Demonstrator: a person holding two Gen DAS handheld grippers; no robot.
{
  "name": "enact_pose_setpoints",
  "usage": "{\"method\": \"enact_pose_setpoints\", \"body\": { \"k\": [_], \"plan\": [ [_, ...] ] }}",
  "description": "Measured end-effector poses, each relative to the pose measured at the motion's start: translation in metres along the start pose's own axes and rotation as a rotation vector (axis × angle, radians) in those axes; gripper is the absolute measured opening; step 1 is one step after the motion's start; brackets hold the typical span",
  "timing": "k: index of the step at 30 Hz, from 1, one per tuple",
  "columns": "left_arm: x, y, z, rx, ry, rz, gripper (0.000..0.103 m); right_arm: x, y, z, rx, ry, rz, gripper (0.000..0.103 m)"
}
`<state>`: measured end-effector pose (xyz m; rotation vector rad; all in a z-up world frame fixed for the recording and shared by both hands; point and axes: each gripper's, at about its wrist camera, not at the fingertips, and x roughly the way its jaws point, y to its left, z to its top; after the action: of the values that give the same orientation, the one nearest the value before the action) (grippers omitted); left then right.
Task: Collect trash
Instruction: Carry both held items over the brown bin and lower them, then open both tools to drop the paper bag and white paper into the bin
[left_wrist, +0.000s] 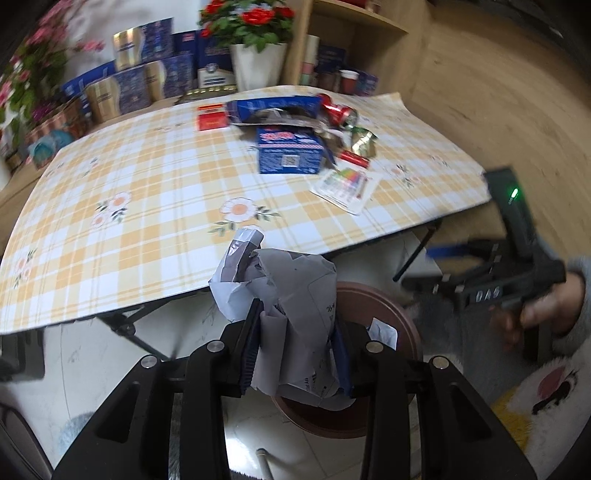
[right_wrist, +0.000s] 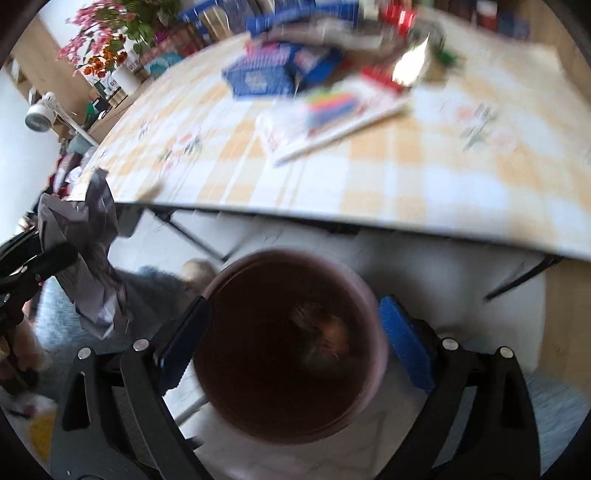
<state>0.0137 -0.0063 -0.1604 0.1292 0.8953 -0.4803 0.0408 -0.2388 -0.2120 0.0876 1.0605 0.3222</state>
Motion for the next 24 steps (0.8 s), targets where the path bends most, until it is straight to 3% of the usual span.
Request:
{"method": "enact_pose_setpoints", "body": {
  "k": [5,10,14,24],
  "plan": [
    [0.021,-0.012,-0.005,0.058,0.021,-0.020,0.034,-0.026,-0.006,-0.004,-0.100,-0.194,-0.149,0.097],
    [0.046,-0.027,-0.011,0.131,0.030,-0.053,0.035,-0.040,-0.028,-0.005,-0.025,-0.297,-0.202,0.097],
    [0.063,-0.034,-0.013,0.161,0.056,-0.069,0.036,-0.041,-0.032,-0.010,0.013,-0.316,-0.223,0.097],
    [0.100,-0.043,-0.026,0.192,0.219,-0.099,0.037,-0.041,-0.041,-0.014,0.073,-0.301,-0.239,0.097]
  ]
}}
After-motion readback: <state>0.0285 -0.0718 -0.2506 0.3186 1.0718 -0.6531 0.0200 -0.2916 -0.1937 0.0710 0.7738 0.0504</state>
